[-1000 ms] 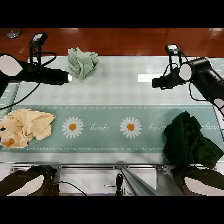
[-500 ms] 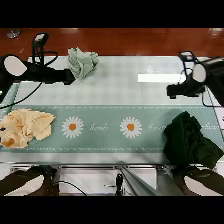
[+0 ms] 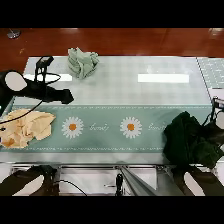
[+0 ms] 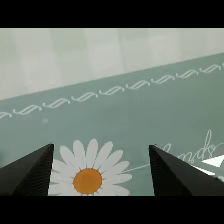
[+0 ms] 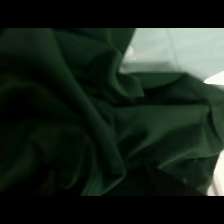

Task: Fold the shirts.

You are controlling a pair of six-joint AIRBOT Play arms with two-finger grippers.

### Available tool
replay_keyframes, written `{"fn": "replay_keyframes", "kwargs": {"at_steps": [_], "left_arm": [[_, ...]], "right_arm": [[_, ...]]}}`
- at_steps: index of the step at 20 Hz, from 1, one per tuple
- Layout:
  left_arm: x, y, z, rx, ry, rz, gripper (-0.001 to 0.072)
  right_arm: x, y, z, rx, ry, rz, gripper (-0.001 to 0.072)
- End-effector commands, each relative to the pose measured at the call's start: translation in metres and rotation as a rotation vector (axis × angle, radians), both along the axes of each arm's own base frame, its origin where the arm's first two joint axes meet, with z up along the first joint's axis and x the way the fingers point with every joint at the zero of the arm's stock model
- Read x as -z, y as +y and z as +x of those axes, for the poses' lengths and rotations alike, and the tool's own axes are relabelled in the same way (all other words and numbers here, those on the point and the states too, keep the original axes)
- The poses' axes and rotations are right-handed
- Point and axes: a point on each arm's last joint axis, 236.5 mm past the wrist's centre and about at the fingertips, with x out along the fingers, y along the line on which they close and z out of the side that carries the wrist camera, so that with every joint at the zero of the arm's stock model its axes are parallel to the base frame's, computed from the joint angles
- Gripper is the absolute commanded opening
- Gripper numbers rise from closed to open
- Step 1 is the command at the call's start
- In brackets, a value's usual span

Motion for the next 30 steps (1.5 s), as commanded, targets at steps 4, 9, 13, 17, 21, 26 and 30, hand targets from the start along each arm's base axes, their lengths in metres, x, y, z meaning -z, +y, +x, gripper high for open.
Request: {"fn": "replay_keyframes", "kwargs": {"at_steps": [4, 9, 13, 17, 21, 26, 30], "left_arm": [[0.004, -0.012, -0.012, -0.017, 0.013, -0.068, 0.0702], [0.0, -0.017, -0.007, -0.03, -0.008, -0.098, 0.0702], [-0.002, -0.017, -0.002, -0.033, -0.029, -0.1, 0.0702], [-0.002, -0.017, -0.001, -0.034, -0.033, -0.1, 0.0702], [-0.001, -0.016, -0.003, 0.015, -0.045, -0.078, 0.0702], [0.0, -0.013, -0.004, 0.019, -0.039, -0.066, 0.0702], [-0.001, -0.013, -0.002, 0.015, -0.049, -0.066, 0.0702]], "right_arm": [[0.056, 0.0, -0.004, 0.087, -0.03, 0.153, 0.0546], [0.011, 0.027, 0.07, -0.057, -0.24, 0.304, 0.0022], [-0.161, 0.027, 0.164, -0.158, -0.74, 0.256, 0.0021], [-0.316, 0.071, 0.184, -0.389, -1.076, 0.215, 0.0021], [-0.433, 0.127, 0.169, -0.593, -1.341, 0.191, 0.002], [-0.523, 0.164, 0.124, -0.749, -1.548, 0.166, 0.0021], [-0.521, 0.197, 0.113, -0.851, -1.521, 0.253, 0.0021]]}}
